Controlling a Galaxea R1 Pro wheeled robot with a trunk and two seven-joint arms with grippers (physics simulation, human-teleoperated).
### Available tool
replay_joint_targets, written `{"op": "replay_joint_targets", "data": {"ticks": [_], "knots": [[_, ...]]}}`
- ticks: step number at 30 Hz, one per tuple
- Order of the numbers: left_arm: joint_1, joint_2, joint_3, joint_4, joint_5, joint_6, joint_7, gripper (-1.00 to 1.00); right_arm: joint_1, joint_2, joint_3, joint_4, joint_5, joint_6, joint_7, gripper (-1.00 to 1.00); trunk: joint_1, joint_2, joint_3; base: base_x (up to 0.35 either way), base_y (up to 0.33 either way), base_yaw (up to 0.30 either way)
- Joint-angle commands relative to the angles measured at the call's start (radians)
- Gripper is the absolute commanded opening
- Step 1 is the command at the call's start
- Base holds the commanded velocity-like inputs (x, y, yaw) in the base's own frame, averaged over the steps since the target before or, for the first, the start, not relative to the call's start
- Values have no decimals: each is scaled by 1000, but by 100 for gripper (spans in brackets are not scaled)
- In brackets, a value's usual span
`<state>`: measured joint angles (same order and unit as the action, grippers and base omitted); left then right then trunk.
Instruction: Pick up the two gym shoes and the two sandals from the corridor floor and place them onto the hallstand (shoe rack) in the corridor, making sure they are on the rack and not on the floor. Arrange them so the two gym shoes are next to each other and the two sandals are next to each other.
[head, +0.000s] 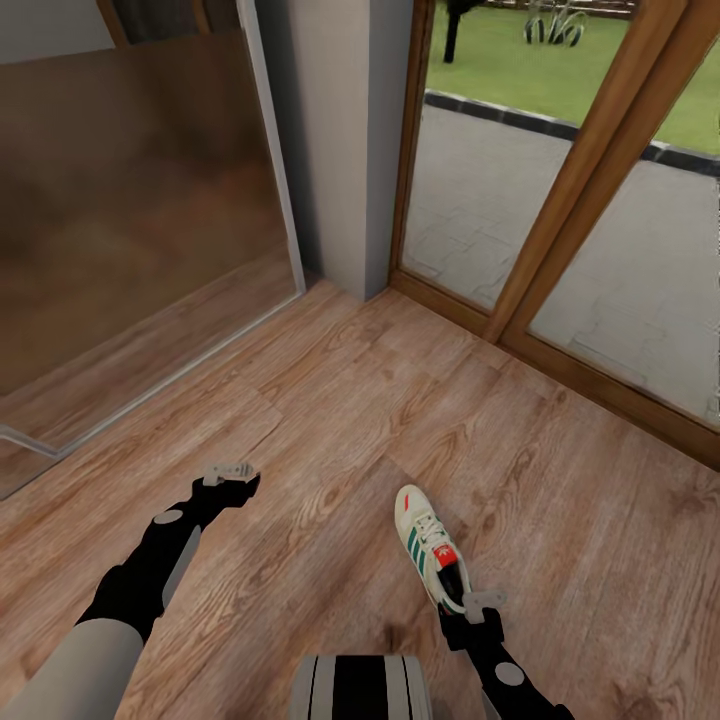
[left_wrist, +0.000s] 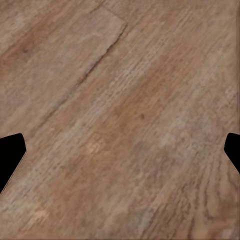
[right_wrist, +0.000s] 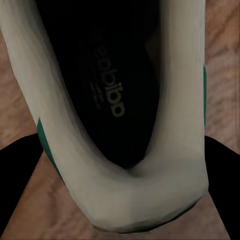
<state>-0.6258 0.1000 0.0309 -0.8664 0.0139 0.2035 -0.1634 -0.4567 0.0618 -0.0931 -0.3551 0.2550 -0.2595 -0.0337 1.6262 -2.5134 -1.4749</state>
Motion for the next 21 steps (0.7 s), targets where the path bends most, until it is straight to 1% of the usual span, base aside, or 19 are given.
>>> {"op": "replay_joint_targets", "data": {"ticks": [1,7,8,9,13,17,18,21], "knots": [[0,0,3,-1,1,7,-6,100,0,1,-7,1,10,-4,-2,-100,-1,0,3,0,0,0],[1,1,4,8,0,7,-6,100,0,1,-4,1,11,-5,-1,-100,-3,1,27,0,0,0],[21,6,7,13,3,6,-8,100,0,1,-3,1,12,-6,1,-100,-4,2,30,0,0,0],[28,7,8,13,3,5,-8,100,0,1,-3,2,13,-6,1,-100,-4,2,34,0,0,0],[42,11,9,15,2,4,-8,100,0,1,-2,2,13,-9,0,-100,-6,3,50,0,0,0],[68,14,12,15,2,3,-7,100,0,1,-2,2,13,-25,0,-100,-8,4,65,0,0,0],[89,15,17,15,1,-8,-7,100,0,1,-2,3,13,-29,0,-100,-8,4,69,0,0,0],[105,17,19,15,1,-22,-6,100,0,1,-2,2,13,-31,0,-100,-10,5,81,0,0,0]]}}
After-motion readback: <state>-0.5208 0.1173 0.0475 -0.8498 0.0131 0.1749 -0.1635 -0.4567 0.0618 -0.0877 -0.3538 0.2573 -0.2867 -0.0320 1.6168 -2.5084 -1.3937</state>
